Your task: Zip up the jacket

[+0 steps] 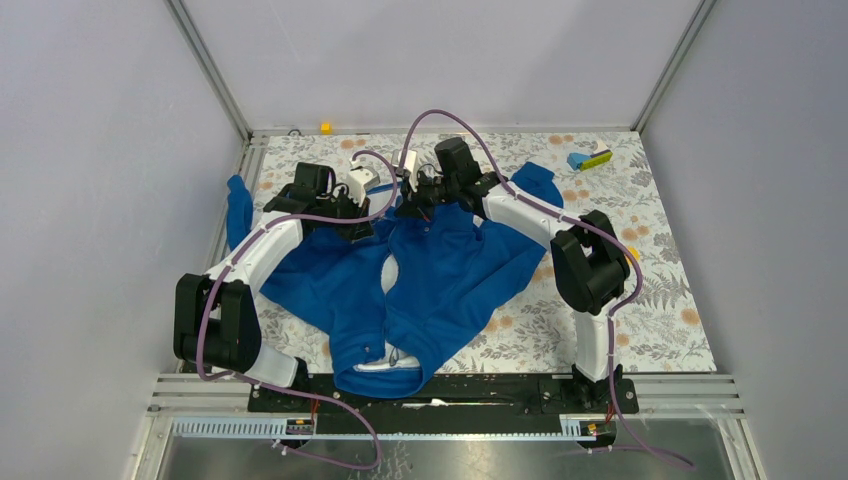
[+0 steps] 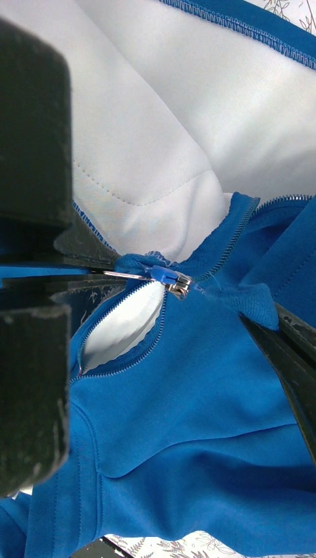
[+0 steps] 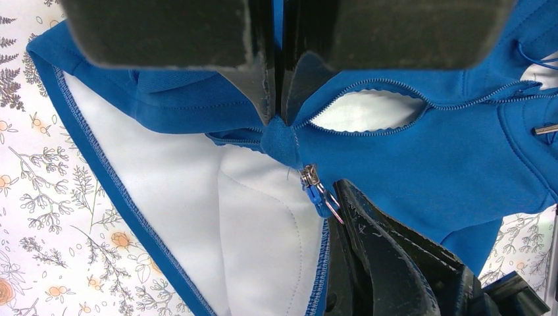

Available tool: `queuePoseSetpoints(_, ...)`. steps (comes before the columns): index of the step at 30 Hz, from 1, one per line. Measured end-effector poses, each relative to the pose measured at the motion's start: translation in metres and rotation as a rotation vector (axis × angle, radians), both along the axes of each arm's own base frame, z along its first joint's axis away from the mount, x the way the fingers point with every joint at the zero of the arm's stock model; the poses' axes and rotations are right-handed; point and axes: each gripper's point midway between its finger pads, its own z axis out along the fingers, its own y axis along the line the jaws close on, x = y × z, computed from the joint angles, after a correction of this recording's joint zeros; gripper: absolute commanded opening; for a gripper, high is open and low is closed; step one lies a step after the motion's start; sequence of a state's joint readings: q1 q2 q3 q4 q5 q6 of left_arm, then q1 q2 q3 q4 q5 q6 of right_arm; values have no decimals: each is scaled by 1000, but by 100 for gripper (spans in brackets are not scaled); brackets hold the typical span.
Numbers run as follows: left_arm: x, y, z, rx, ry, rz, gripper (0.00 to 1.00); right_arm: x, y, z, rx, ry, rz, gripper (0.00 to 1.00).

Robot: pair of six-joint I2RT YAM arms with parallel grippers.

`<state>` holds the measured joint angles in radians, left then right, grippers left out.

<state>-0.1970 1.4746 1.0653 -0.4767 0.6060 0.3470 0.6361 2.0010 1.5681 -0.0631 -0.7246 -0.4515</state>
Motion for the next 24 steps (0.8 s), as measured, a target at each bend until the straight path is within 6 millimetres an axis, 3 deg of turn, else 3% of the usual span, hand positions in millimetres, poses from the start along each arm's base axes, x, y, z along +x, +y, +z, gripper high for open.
queuePoseSetpoints(24,0,0,0,-3,2,-2,0,0,4,-1,-3,9,5,0)
